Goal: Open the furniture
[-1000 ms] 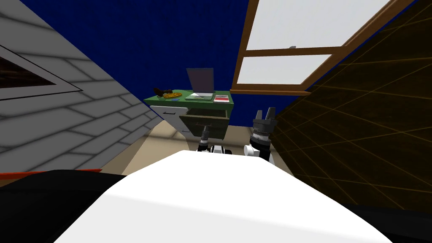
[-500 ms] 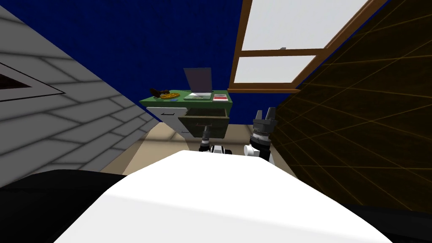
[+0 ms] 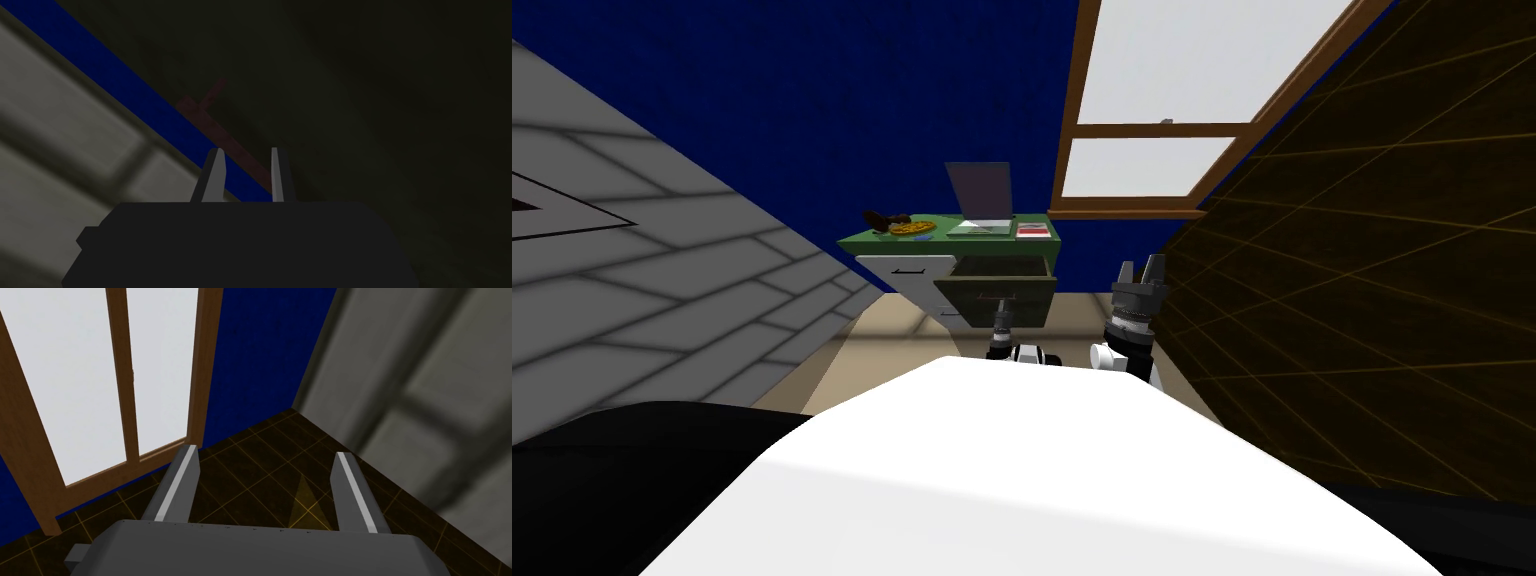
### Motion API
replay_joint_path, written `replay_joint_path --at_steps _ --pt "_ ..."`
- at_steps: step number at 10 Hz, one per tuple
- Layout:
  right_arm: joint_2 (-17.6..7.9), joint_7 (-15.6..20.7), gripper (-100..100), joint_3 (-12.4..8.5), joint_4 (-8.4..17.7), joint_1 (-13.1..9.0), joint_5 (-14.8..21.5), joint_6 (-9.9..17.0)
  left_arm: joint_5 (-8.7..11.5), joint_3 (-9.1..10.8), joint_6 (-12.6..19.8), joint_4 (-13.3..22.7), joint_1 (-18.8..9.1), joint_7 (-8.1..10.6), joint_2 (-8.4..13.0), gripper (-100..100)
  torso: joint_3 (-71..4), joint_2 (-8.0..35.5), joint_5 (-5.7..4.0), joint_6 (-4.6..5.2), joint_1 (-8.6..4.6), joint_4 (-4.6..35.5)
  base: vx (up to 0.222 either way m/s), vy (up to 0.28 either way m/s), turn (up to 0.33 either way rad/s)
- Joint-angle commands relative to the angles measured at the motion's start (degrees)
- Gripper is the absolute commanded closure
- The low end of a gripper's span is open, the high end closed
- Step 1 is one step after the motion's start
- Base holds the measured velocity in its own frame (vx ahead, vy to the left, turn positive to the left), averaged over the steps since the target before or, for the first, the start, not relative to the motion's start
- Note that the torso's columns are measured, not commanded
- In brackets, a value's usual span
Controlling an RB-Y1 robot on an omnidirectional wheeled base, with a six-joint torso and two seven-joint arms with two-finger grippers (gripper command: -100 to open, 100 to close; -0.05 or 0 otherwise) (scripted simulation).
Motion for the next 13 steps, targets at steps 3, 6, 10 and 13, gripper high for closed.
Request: replay_joint_path --at_steps 3,6,10,13 --pt "0.00 0.00 0 0.00 0.00 0.00 0.00 0.00 4.05 -0.80 4.75 -6.96 0.70 -5.52 0.07 -100 -0.19 -0.48 0.25 0.05 0.40 -0.43 -0.034 0.025 -0.088" --pt "0.00 0.00 0 0.00 0.00 0.00 0.00 0.00 6.48 -1.28 7.59 -11.14 1.11 -8.83 0.11 -100 -0.05 -0.10 0.05 -0.04 0.26 -0.01 -0.022 0.016 -0.078" --pt "0.00 0.00 0 0.00 0.00 0.01 0.00 0.00 7.29 -1.44 8.54 -12.53 1.25 -9.93 0.12 -100 0.16 0.31 -0.08 -0.08 0.10 0.29 -0.010 0.009 -0.023" --pt "0.00 0.00 0 0.00 0.00 0.00 0.00 0.00 8.10 -1.60 9.49 -13.92 1.39 -11.03 0.13 -100 0.21 0.43 -0.12 -0.04 0.08 0.42 -0.008 0.006 -0.029"
